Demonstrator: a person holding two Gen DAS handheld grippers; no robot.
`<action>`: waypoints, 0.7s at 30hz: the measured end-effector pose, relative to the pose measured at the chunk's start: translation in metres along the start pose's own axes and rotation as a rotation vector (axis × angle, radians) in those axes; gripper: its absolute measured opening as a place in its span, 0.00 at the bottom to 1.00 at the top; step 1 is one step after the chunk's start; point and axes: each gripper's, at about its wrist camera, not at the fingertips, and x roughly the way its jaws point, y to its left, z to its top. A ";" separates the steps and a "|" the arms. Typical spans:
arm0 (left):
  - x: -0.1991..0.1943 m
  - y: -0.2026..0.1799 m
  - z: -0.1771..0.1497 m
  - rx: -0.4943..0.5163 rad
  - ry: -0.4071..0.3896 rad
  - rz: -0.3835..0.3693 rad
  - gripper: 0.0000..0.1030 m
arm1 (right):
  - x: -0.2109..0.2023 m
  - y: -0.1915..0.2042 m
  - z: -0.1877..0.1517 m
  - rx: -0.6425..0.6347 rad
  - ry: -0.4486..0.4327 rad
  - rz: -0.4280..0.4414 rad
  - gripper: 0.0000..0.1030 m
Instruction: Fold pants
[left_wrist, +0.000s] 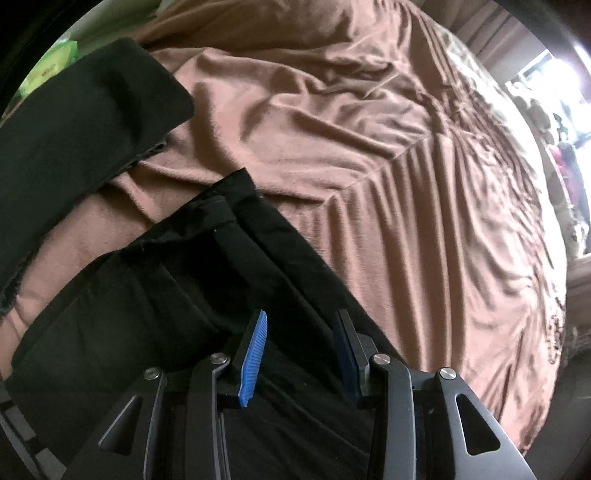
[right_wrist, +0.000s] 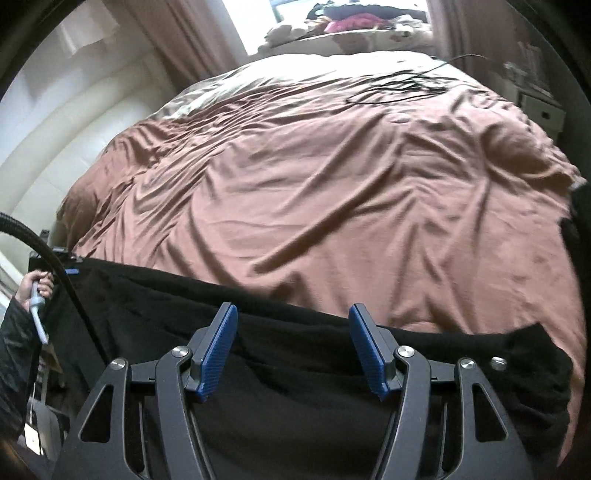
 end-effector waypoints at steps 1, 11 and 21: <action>0.004 -0.001 0.001 0.001 0.004 0.022 0.38 | 0.004 0.002 0.002 -0.004 0.002 0.011 0.59; 0.029 -0.002 0.011 -0.028 0.051 0.093 0.39 | 0.048 0.043 0.020 -0.133 0.052 0.120 0.59; 0.032 -0.010 0.016 -0.003 0.067 0.137 0.04 | 0.098 0.082 0.032 -0.248 0.140 0.194 0.59</action>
